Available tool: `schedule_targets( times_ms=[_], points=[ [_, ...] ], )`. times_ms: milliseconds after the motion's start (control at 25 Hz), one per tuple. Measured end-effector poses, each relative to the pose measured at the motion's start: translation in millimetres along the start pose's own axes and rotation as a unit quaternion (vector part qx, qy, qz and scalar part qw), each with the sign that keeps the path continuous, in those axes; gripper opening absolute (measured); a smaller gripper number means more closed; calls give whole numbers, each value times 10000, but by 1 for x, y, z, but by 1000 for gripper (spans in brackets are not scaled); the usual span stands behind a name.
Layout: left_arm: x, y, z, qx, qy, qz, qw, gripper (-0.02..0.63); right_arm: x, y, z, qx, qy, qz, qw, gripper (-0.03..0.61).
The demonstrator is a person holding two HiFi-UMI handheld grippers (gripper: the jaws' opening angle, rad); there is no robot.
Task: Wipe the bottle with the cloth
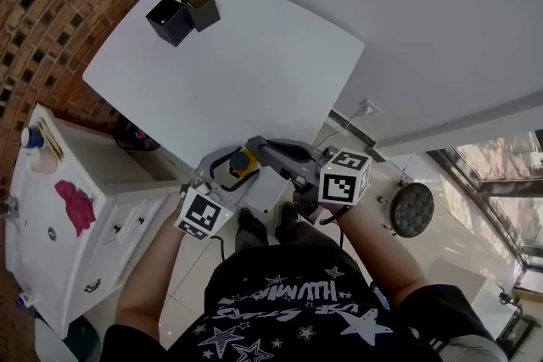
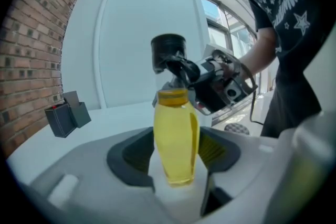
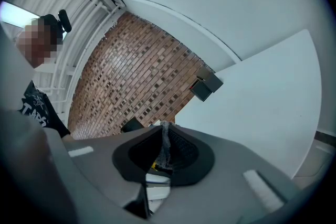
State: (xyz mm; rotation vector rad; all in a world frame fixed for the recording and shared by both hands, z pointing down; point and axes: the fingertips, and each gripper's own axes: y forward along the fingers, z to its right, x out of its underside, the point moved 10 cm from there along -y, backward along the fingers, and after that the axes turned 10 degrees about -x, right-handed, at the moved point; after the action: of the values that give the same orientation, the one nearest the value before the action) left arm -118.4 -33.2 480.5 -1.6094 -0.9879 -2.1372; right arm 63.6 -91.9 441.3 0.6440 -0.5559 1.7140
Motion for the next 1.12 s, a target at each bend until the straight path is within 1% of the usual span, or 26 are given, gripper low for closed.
schedule_targets(
  times_ms=[80, 120, 280, 440, 600, 760, 800, 960, 1040, 1120],
  points=[
    [3, -1, 2, -115, 140, -53, 9998, 267, 0, -1, -1, 35, 36, 119, 9999, 37],
    [4, -3, 2, -145, 134, -66, 9998, 267, 0, 0, -1, 28, 63, 153, 9999, 37],
    [7, -14, 4, -288, -142, -55, 9995, 267, 3, 0, 4, 86, 155, 153, 9997, 37],
    [9, -35, 3, -656, -540, 8, 9964, 267, 14, 0, 12, 235, 238, 130, 9994, 37],
    [9, -55, 0, -1196, -897, 90, 9887, 267, 26, -1, 23, 367, 334, 70, 9987, 37],
    [8, -72, -4, -1635, -1303, 166, 9778, 261, 39, 0, 36, 540, 464, -73, 9974, 37],
    [7, -76, -5, -1726, -1379, 197, 9751, 248, 43, 1, 40, 590, 485, -139, 9970, 37],
    [2, -85, -4, -1892, -1610, 287, 9682, 203, 56, 1, 56, 817, 531, -426, 9943, 37],
    [0, -88, -3, -1904, -1687, 321, 9666, 186, 59, 1, 61, 894, 589, -457, 9932, 37],
    [-9, -91, -3, -1910, -1853, 290, 9635, 168, 60, 4, 63, 929, 570, -457, 9930, 37]
  ],
)
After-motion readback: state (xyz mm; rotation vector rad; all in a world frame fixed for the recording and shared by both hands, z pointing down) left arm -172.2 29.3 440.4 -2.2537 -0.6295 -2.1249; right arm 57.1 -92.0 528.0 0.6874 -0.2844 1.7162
